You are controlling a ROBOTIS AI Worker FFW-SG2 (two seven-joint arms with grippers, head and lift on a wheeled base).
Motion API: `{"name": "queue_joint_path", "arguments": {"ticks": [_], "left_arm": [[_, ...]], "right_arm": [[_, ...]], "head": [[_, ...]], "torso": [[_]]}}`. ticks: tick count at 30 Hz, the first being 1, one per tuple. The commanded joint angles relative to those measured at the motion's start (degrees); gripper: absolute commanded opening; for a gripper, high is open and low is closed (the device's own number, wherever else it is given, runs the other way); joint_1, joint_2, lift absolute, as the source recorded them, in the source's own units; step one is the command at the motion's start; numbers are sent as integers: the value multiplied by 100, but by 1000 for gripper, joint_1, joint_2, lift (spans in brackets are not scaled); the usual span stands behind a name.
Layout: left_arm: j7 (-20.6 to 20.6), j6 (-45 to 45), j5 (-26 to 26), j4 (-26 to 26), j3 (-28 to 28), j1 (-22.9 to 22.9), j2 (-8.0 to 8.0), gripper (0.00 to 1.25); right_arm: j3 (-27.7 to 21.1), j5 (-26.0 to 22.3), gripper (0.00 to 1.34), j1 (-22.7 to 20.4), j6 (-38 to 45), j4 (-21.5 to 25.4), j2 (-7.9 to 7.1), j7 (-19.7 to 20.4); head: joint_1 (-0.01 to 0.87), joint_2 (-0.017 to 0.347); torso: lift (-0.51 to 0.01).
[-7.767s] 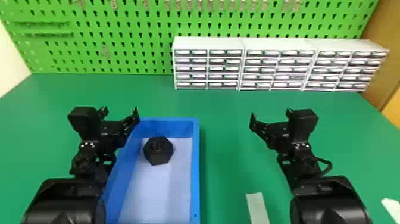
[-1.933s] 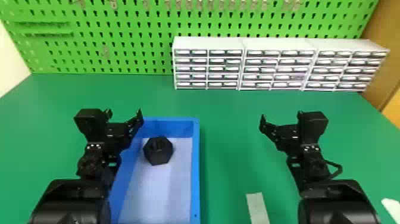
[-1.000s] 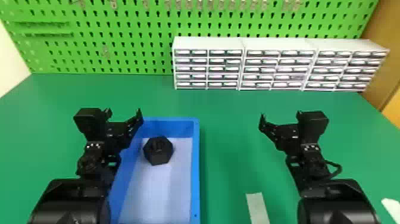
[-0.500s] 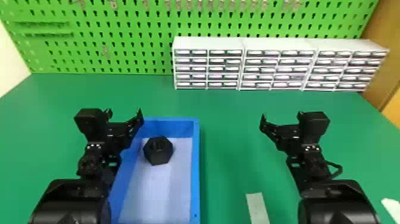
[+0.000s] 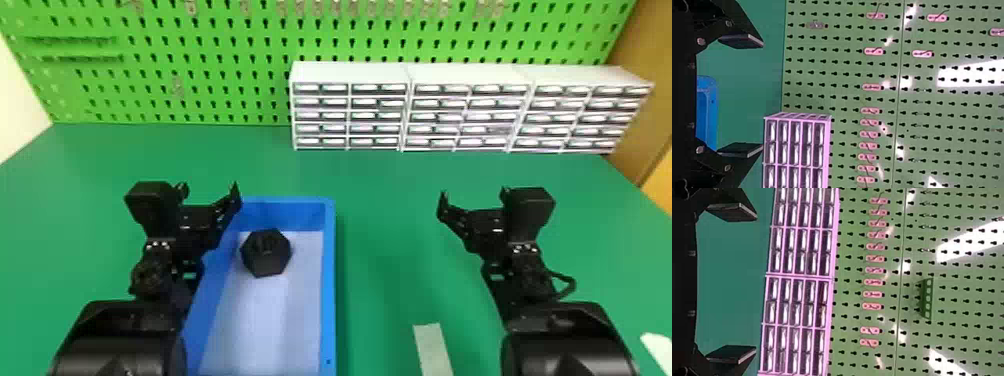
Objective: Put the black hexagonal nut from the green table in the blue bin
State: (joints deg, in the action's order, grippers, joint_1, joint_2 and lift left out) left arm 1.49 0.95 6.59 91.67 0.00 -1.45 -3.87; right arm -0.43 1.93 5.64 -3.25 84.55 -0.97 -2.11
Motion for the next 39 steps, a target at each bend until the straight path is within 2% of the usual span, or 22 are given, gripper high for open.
{"name": "queue_joint_path", "arguments": {"ticks": [1,39], "left_arm": [[0,2,0,-9,0,-4,0,913],[0,2,9,-9,-26,-13,0,913]], "right_arm": [[-1,1,1223,-2,0,0,0,0],[-19,-96,1227,-28,0,0,0,0]], "head": [[686,51],[686,51]], "torso": [[-96],[-96]]}}
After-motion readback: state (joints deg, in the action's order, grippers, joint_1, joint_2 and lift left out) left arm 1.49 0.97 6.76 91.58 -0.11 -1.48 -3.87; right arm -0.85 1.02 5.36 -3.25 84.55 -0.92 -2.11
